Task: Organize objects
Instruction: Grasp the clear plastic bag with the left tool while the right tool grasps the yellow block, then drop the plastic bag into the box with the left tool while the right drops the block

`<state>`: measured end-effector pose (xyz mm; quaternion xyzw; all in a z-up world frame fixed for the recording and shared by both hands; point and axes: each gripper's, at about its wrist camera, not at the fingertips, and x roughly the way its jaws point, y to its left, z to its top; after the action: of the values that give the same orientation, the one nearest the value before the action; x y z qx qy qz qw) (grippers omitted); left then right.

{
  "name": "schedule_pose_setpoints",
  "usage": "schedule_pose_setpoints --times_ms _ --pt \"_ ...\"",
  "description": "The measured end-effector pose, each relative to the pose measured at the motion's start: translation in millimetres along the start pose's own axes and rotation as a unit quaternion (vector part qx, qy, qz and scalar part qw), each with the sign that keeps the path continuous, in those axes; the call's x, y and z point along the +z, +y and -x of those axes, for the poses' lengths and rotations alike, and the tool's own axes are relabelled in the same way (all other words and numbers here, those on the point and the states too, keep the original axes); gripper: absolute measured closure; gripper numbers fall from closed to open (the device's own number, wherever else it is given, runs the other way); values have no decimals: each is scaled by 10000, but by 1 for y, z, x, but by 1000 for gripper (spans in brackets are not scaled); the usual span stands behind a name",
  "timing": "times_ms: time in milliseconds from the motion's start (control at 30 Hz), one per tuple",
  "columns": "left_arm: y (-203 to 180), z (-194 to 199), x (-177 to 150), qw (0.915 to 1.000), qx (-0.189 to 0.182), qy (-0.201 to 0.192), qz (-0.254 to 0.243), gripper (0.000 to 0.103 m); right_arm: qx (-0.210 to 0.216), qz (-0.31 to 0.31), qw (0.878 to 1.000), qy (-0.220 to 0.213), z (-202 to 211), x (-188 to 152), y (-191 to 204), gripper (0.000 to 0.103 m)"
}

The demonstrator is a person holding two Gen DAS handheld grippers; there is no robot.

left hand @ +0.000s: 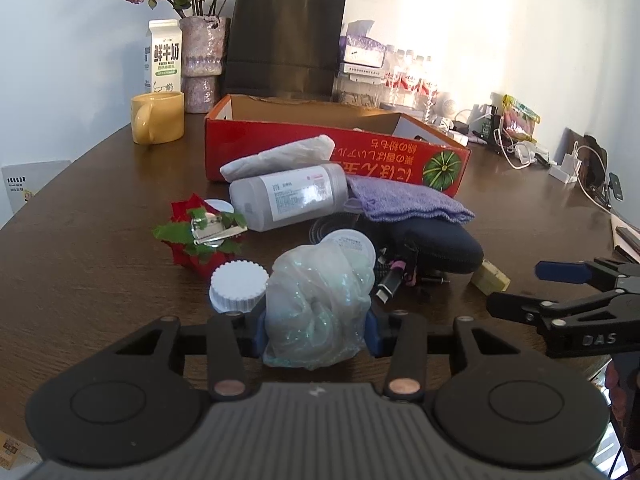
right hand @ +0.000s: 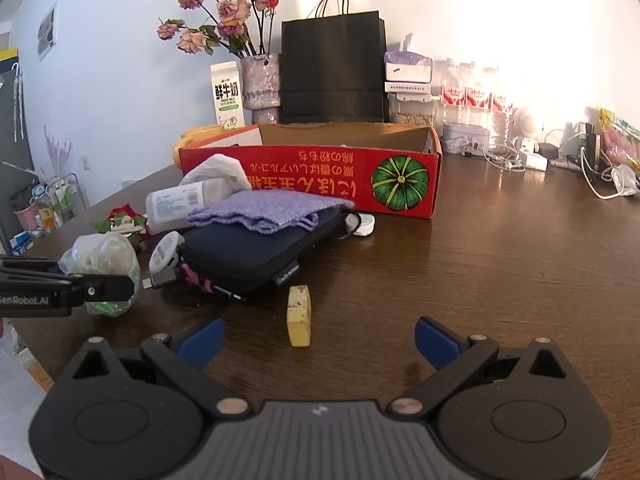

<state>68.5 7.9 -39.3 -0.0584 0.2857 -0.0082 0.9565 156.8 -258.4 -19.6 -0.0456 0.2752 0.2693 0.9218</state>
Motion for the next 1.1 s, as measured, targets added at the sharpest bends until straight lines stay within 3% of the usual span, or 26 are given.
schedule_pose_setpoints --times_ms 100,267,333,800,1100 --pt "1 0 1 10000 -6 -11 11 58 -49 94 9999 -35 -3 1 1 26" --pt "3 0 1 10000 -17 -11 26 58 25 285 9996 -29 -8 1 7 84" --pt "3 0 1 10000 -27 -21 29 58 113 331 9994 8 -10 0 9 90" --pt "7 3 3 9999 -57 -79 79 58 236 450 9987 -89 -5 0 13 93" --pt "7 9 16 9994 -125 -318 54 58 105 503 9979 -406 7 14 8 93"
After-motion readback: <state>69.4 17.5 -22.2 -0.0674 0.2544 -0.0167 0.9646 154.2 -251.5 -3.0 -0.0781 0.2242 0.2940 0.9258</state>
